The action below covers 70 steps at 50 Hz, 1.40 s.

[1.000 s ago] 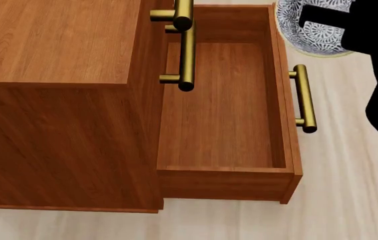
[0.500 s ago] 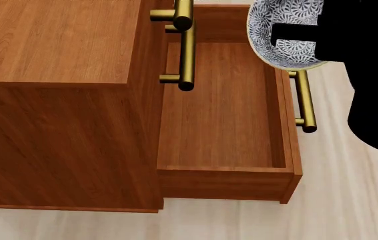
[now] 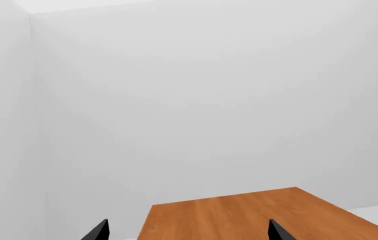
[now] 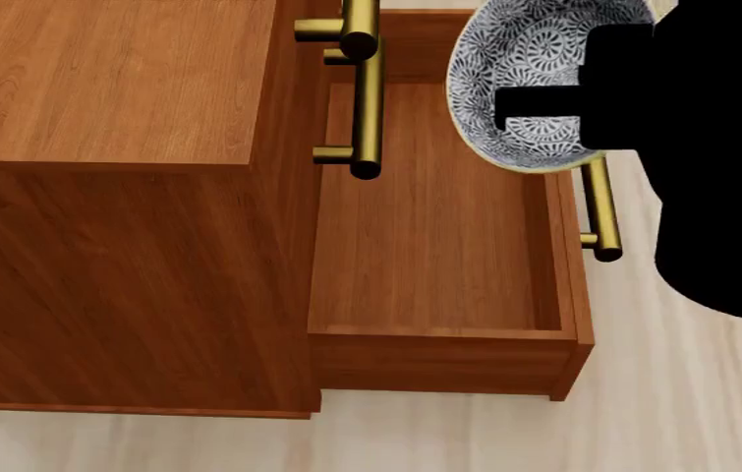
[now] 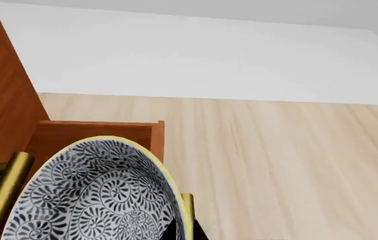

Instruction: Put the bowl in the bottom drawer of the cabinet.

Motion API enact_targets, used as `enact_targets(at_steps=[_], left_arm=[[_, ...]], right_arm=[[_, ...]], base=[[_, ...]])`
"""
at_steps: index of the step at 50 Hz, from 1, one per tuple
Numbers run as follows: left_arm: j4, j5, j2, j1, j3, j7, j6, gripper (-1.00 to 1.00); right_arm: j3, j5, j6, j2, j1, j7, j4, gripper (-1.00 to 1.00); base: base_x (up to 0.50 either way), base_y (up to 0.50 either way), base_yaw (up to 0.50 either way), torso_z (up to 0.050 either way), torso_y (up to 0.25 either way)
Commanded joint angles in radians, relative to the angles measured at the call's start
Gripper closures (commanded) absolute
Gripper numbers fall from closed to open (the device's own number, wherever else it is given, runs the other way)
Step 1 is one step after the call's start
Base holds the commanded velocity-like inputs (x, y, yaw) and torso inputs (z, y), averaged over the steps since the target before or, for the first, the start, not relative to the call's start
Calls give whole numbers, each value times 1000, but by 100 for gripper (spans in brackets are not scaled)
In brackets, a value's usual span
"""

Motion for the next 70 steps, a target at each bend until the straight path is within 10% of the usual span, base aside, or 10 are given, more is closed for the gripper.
enact_targets(at_steps=[1,70], left_arm=[[6,-5,-2,-1,0,-6,-4,-100],[0,-7,-18,18,1,-12,17,-100]], right_arm=[[-19,1,15,2,0,-23,-14,100],[-143,-75,-48,-24,-83,-147,4,100]], base=[[0,0,0,0,0],[0,0,0,0,0]])
